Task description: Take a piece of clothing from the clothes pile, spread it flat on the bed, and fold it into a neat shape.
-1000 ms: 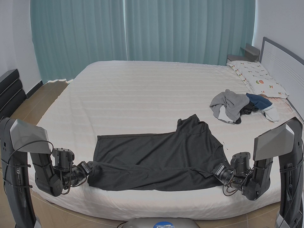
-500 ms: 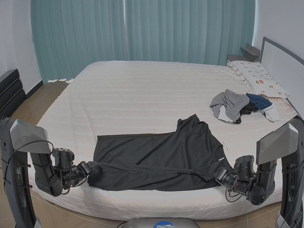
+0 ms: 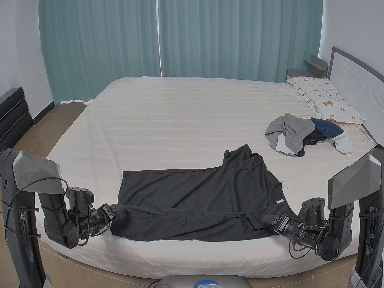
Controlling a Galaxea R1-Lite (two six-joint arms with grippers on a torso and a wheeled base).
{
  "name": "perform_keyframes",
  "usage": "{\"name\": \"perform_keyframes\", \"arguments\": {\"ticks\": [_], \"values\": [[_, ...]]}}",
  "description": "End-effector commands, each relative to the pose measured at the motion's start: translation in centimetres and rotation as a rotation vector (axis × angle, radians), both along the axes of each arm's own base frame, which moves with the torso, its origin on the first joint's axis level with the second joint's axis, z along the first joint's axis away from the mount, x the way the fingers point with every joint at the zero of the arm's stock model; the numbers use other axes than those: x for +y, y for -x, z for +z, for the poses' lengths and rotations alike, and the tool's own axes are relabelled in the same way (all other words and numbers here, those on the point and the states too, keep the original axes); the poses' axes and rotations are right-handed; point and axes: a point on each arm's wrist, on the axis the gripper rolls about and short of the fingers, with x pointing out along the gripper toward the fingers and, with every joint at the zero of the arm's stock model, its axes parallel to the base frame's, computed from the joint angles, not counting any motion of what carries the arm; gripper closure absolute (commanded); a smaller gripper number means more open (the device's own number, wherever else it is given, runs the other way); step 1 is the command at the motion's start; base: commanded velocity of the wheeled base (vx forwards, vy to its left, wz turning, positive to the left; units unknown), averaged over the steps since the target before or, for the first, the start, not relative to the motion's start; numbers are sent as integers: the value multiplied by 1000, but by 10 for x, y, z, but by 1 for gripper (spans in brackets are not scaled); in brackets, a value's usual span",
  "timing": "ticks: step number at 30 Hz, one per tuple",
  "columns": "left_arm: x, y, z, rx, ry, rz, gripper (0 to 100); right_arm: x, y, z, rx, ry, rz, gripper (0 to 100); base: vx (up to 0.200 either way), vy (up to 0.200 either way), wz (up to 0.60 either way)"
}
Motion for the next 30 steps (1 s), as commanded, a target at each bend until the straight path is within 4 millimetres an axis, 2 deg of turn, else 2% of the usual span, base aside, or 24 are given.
{"name": "perform_keyframes", "arguments": {"ticks": [1, 5, 11, 14, 23, 30], "values": [[0, 0, 0, 1, 0, 1, 0, -14, -6, 9, -40, 11, -38, 0, 0, 0, 0], [0, 0, 0, 1, 0, 1, 0, -28, -12, 17, -74, -2, -73, 0, 0, 0, 0], [0, 0, -1, 2, -1, 0, 0, -42, -16, 18, -70, -45, -67, 0, 0, 0, 0], [0, 0, -1, 2, -1, 0, 0, -45, -17, 15, -60, -73, -44, 0, 0, 0, 0], [0, 0, -1, 2, 0, 1, 0, -46, -35, -15, -47, -93, -14, 0, 0, 0, 0], [0, 0, -1, 2, -1, 0, 0, -49, -37, -18, -44, -83, -20, 0, 0, 0, 0]]}}
